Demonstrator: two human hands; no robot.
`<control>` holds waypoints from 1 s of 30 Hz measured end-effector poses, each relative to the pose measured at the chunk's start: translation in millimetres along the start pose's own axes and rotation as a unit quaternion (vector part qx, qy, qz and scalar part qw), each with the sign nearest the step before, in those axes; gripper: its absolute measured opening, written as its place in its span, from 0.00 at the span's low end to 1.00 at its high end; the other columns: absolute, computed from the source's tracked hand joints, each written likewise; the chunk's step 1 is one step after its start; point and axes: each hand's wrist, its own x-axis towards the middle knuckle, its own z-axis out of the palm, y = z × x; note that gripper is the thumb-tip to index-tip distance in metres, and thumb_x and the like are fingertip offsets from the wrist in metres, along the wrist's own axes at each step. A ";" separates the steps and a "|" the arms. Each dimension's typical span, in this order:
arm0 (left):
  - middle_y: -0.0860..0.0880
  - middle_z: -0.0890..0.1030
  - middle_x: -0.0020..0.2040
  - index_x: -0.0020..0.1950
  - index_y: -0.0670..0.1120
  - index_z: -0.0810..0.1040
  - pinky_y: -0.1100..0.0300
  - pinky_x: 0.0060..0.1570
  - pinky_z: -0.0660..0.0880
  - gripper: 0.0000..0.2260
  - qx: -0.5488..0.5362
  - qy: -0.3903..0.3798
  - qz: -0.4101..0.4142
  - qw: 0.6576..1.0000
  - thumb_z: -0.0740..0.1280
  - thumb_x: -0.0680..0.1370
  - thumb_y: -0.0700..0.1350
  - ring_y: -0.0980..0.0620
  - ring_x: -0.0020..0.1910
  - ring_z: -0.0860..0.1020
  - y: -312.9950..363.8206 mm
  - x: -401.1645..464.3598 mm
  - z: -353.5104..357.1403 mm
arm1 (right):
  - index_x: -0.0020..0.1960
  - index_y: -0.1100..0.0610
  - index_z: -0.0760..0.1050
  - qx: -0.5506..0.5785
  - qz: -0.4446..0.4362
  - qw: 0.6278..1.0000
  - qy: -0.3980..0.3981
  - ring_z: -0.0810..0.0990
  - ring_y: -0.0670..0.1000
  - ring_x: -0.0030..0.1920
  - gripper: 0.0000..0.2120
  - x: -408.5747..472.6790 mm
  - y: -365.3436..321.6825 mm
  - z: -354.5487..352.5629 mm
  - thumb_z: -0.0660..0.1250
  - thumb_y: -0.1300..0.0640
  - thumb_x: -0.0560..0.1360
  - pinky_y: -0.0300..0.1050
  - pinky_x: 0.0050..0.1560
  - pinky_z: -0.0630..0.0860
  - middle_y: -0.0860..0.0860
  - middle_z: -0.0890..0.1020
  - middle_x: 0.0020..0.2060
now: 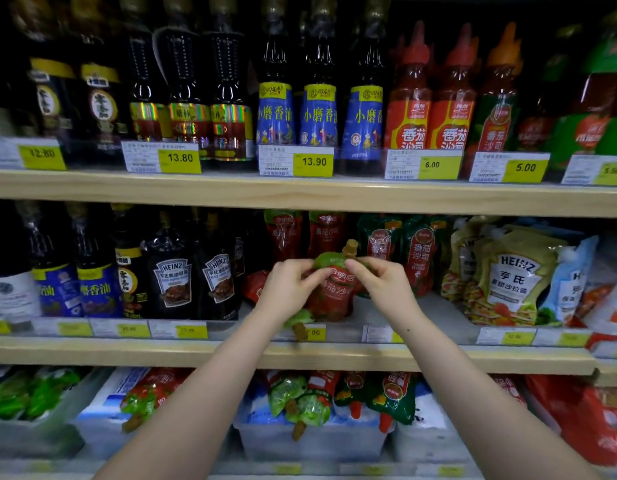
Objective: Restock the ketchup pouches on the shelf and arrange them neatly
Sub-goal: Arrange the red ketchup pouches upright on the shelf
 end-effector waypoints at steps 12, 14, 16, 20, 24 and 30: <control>0.48 0.83 0.53 0.58 0.47 0.78 0.60 0.51 0.76 0.19 -0.039 -0.124 -0.053 0.990 0.74 0.69 0.51 0.52 0.51 0.80 -52.1 20.8 8.5 | 0.38 0.52 0.80 0.073 0.136 0.978 0.142 0.83 0.41 0.38 0.10 12.9 10.6 41.0 0.65 0.51 0.76 0.33 0.38 0.78 0.46 0.84 0.38; 0.48 0.84 0.51 0.56 0.48 0.78 0.56 0.50 0.78 0.18 -0.001 -0.138 -0.044 0.989 0.72 0.70 0.55 0.52 0.49 0.81 -53.4 23.2 7.5 | 0.37 0.53 0.80 0.066 0.154 0.974 0.150 0.83 0.45 0.40 0.12 13.6 12.5 41.4 0.64 0.51 0.76 0.40 0.42 0.79 0.47 0.85 0.38; 0.48 0.84 0.50 0.56 0.49 0.78 0.56 0.49 0.78 0.18 0.007 -0.146 -0.052 0.988 0.71 0.71 0.57 0.52 0.47 0.82 -53.0 24.6 6.8 | 0.35 0.53 0.79 0.046 0.164 0.972 0.162 0.82 0.49 0.40 0.14 18.5 10.3 41.0 0.63 0.51 0.76 0.44 0.42 0.78 0.50 0.84 0.37; 0.50 0.84 0.48 0.56 0.52 0.78 0.55 0.48 0.79 0.16 -0.012 -0.157 -0.057 0.986 0.69 0.72 0.57 0.55 0.45 0.82 -49.3 23.1 11.6 | 0.41 0.66 0.79 0.020 0.173 0.969 0.175 0.80 0.52 0.39 0.18 29.7 6.1 34.6 0.64 0.51 0.76 0.45 0.42 0.76 0.57 0.83 0.38; 0.51 0.82 0.54 0.60 0.52 0.76 0.56 0.53 0.77 0.17 0.014 -0.150 -0.007 0.989 0.66 0.74 0.58 0.54 0.52 0.80 -59.4 12.0 7.4 | 0.42 0.55 0.79 0.046 0.163 0.977 0.127 0.83 0.44 0.39 0.13 24.3 13.0 32.1 0.63 0.48 0.76 0.34 0.37 0.78 0.48 0.84 0.39; 0.47 0.70 0.70 0.67 0.49 0.71 0.54 0.70 0.60 0.21 0.198 -0.140 0.079 0.967 0.59 0.78 0.58 0.50 0.71 0.64 -82.2 -30.6 -29.2 | 0.60 0.52 0.72 -0.128 0.176 0.973 0.081 0.79 0.46 0.53 0.25 -9.5 28.2 26.6 0.71 0.43 0.68 0.37 0.48 0.77 0.45 0.81 0.51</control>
